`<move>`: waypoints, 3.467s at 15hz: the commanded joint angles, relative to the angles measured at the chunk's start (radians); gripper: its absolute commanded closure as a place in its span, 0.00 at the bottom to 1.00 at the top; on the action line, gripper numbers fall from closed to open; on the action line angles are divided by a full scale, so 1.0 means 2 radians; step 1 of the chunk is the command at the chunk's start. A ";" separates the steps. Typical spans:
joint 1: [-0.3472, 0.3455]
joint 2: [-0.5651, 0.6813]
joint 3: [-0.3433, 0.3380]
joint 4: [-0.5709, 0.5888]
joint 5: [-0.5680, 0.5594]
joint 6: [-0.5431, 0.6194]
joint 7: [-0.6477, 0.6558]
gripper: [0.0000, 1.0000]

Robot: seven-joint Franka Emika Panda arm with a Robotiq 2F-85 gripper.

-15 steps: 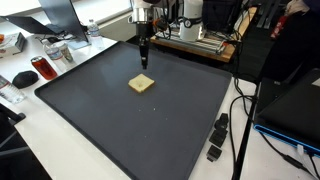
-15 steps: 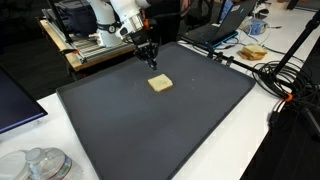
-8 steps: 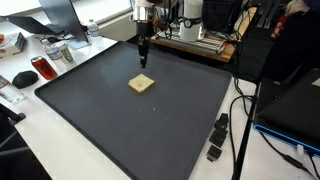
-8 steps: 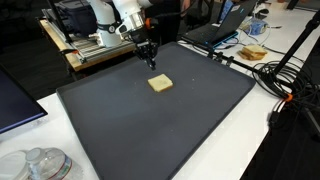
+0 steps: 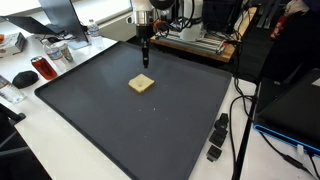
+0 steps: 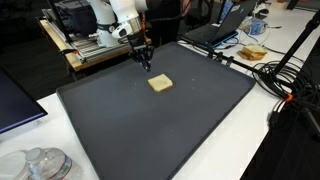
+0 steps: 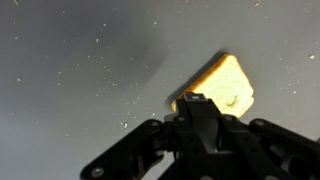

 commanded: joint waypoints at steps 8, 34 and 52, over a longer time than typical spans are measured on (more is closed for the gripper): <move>0.017 -0.039 -0.034 -0.013 -0.218 -0.023 0.051 0.95; 0.229 -0.006 -0.123 0.133 -0.748 -0.214 0.480 0.94; 0.151 0.050 -0.135 0.189 -0.530 -0.240 0.298 0.95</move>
